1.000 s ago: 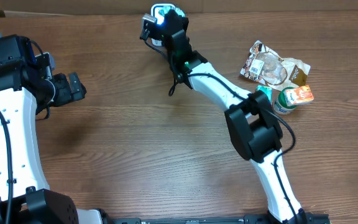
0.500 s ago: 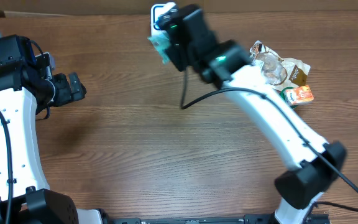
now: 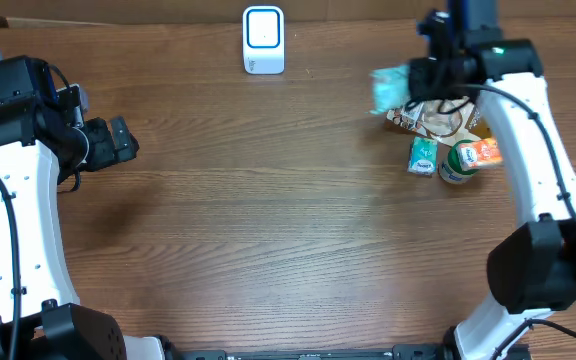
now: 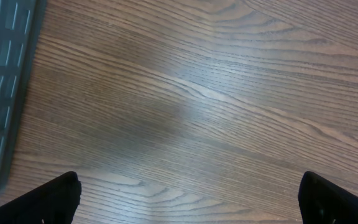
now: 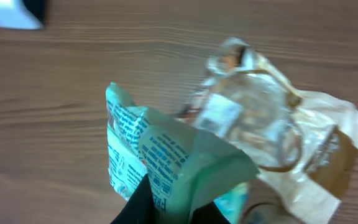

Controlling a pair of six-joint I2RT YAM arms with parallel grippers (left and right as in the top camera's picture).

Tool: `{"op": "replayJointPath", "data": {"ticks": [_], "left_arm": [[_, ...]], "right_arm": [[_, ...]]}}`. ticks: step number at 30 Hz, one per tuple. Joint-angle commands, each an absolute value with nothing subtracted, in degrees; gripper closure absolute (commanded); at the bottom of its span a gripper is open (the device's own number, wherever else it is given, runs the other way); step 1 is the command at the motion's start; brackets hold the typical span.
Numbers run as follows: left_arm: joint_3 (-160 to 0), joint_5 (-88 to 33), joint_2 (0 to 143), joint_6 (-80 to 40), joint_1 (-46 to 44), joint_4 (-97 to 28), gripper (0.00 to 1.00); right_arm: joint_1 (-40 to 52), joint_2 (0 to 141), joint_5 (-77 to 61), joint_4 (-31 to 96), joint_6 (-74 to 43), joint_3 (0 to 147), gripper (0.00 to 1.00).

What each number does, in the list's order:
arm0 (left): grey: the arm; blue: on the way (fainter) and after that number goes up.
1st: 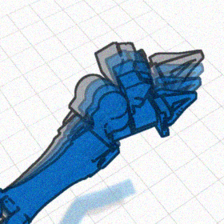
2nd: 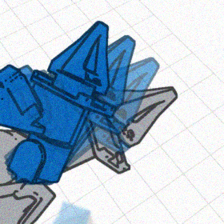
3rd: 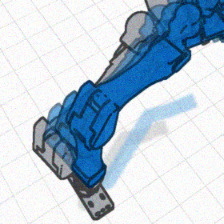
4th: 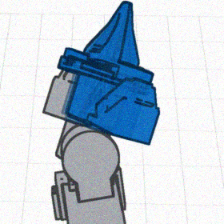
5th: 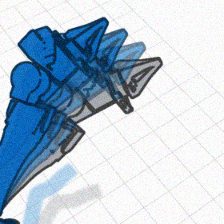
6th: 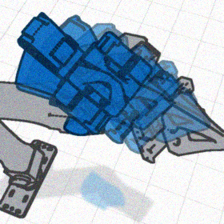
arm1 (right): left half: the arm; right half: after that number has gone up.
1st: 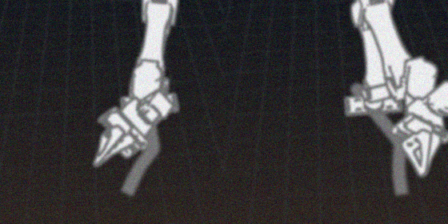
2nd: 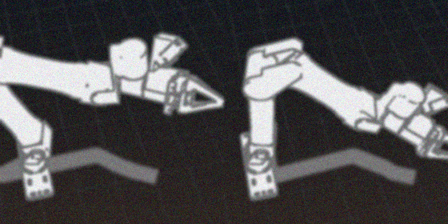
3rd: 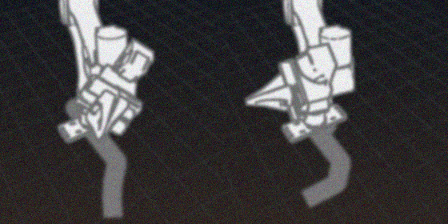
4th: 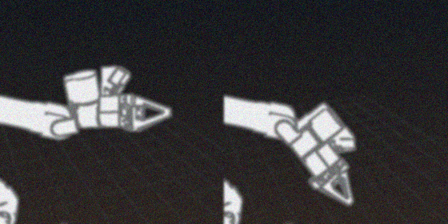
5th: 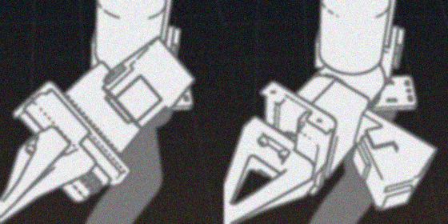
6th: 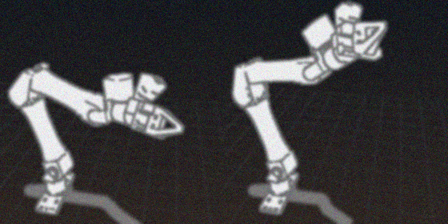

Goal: Scan the item barcode
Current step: 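Carry the green wipes pack right and drop it on the pile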

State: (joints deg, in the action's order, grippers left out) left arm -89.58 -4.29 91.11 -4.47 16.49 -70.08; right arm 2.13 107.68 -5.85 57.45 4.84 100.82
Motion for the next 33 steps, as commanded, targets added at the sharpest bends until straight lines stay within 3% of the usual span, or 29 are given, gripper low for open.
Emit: {"op": "replayJointPath", "data": {"ticks": [1, 8, 12, 14, 16, 25, 33], "left_arm": [[-89.8, -4.5, 90.6, -4.3, 16.1, -70.0, 0.00], [-89.8, -4.5, 90.6, -4.3, 16.1, -70.0, 0.00], [-89.8, -4.5, 90.6, -4.3, 16.1, -70.0, 0.00], [-89.8, -4.5, 90.6, -4.3, 16.1, -70.0, 0.01], [-89.8, -4.5, 90.6, -4.3, 16.1, -70.0, 0.00], [-89.8, -4.5, 90.6, -4.3, 16.1, -70.0, 0.00], [-89.8, -4.5, 90.6, -4.3, 16.1, -70.0, 0.00]], "right_arm": [[0.1, 109.3, -7.6, 54.5, 7.9, 97.1, 0.89], [-1.3, 113.8, 0.5, 52.6, 8.0, 95.9, 0.87], [-1.3, 114.1, 2.1, 53.2, 7.9, 95.9, 0.57], [-1.3, 114.0, 2.1, 53.6, 7.3, 96.1, 0.12], [-1.3, 113.9, 2.1, 53.9, 7.2, 96.5, 0.00], [0.4, 106.9, -4.4, 60.5, 5.4, 108.5, 0.00], [6.9, 95.4, -9.5, 75.9, 5.3, 119.2, 0.00]]}}
